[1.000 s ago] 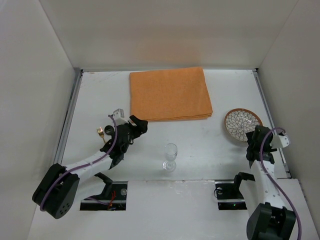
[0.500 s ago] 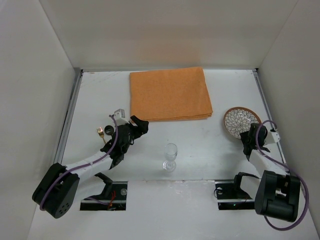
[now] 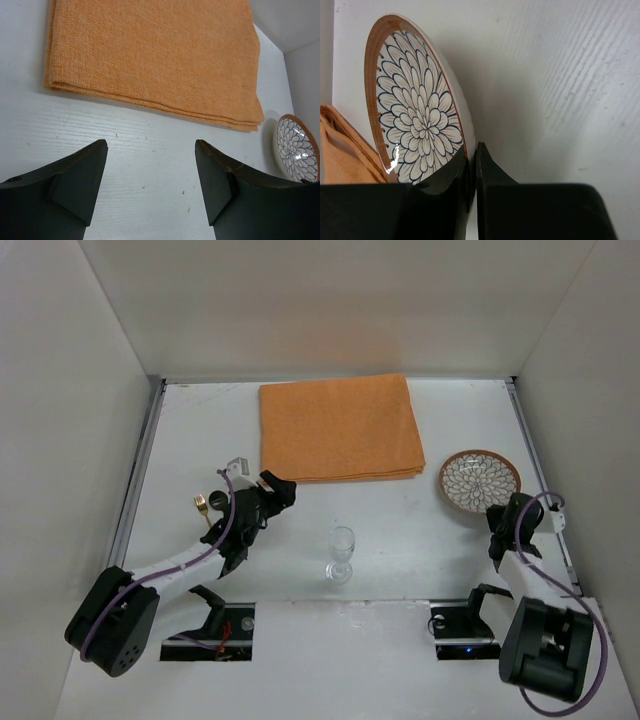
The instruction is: Set the dinner table for one person
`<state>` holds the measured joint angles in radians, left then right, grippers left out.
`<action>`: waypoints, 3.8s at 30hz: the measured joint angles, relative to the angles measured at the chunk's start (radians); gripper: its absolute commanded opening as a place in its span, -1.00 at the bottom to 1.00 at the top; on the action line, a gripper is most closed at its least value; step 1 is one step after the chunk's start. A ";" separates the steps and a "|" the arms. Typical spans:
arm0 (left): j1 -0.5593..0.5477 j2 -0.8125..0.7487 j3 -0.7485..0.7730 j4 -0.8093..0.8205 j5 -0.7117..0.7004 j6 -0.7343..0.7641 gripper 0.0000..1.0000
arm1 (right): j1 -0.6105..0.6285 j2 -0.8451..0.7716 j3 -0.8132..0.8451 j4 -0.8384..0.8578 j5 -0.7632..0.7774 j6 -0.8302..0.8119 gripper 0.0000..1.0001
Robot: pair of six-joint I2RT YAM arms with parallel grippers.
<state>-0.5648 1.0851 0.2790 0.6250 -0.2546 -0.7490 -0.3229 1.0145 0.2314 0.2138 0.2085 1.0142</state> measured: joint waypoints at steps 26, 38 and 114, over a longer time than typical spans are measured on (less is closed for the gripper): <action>0.059 -0.017 -0.002 -0.002 -0.026 0.005 0.40 | 0.727 0.805 0.945 -0.003 -0.049 -0.082 -0.91; 0.078 -0.060 -0.005 -0.003 -0.035 0.007 0.39 | 0.755 1.012 1.082 -0.029 -0.027 -0.016 -0.86; 0.054 0.116 0.088 -0.116 -0.084 -0.019 0.24 | 0.553 0.784 1.058 -0.387 0.036 -0.582 -0.71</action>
<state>-0.5110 1.2011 0.3668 0.5091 -0.3386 -0.7681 0.2298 1.7985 1.2892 -0.1734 0.2447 0.4324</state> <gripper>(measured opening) 0.621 0.209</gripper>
